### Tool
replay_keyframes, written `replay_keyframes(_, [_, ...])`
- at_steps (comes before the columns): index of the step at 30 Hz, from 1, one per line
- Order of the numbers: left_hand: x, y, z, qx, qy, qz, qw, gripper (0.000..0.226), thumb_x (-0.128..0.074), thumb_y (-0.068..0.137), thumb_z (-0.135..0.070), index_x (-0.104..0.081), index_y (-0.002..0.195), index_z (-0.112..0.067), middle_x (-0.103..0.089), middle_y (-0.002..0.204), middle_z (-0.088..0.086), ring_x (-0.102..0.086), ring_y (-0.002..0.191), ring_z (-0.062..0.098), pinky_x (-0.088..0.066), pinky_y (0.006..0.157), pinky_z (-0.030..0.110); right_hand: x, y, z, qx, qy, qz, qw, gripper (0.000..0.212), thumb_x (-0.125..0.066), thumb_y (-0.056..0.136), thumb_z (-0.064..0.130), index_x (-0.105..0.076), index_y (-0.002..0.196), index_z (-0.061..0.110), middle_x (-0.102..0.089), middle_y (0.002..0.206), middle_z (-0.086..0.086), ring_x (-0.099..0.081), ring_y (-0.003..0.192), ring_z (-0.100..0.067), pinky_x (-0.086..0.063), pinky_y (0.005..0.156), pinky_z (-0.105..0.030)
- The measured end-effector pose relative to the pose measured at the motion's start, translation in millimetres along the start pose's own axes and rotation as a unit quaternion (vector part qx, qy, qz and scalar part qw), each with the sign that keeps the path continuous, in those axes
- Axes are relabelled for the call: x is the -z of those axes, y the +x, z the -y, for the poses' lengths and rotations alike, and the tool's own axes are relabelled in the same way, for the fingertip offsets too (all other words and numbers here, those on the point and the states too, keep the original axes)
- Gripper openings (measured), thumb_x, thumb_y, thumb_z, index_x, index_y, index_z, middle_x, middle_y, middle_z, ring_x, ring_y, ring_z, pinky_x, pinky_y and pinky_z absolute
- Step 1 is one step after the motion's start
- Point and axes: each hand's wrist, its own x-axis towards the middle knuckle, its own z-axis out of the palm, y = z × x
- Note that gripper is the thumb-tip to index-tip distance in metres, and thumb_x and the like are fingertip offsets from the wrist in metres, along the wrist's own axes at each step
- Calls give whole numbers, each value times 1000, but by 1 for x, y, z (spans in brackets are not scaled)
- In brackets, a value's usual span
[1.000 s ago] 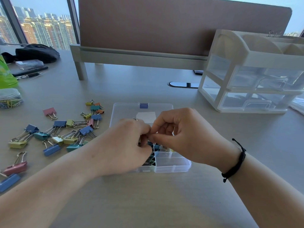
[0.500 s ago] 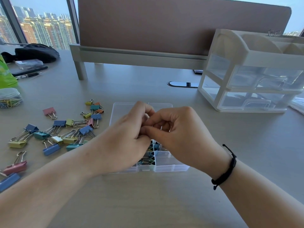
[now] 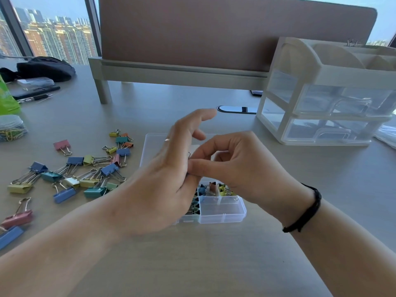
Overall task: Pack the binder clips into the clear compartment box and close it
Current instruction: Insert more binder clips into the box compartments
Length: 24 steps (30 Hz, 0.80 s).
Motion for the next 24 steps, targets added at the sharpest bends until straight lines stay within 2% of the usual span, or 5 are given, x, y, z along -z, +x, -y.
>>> replay_keyframes(4, [1,-1,1,-18,6,21,1000,100,-58,92,3,2,143,-58,-35,131,-14,-60,78,-8,-42,70,4,-2,1,-4,0,-25,21,999,10,-77,79,27,-75,72,20,-54,46,0,-67,65,-22,-53,69,-38])
replay_keyframes(8, [2,1,6,14,-37,-23,999,99,-71,86,-9,-5,145,-53,-40,127,-17,-62,62,16,-51,55,22,5,5,-4,-8,-13,-10,1000,10,-73,86,21,-73,78,15,-67,59,-5,-53,48,-12,-45,51,-25])
replay_keyframes(13, [9,2,23,53,96,-17,994,39,-68,85,-22,-53,115,-43,-55,91,-19,-48,51,17,-48,53,36,25,12,-10,-39,-3,-70,997,3,-73,84,8,-71,83,6,-72,66,-11,-67,57,-24,-61,65,-38])
replay_keyframes(15, [10,1,26,34,157,39,986,19,-60,88,-29,-66,100,-42,-57,99,-25,-51,52,15,-45,53,31,27,12,-12,-46,3,-61,997,3,-74,83,2,-72,85,3,-73,70,-12,-70,62,-25,-62,69,-38])
replay_keyframes(24, [11,0,28,12,235,97,967,37,-40,86,-47,-66,108,-59,-55,128,-37,-50,63,-12,-32,57,8,28,8,-9,-62,-108,48,991,11,-80,75,4,-74,79,13,-75,72,-5,-73,70,-25,-62,72,-38])
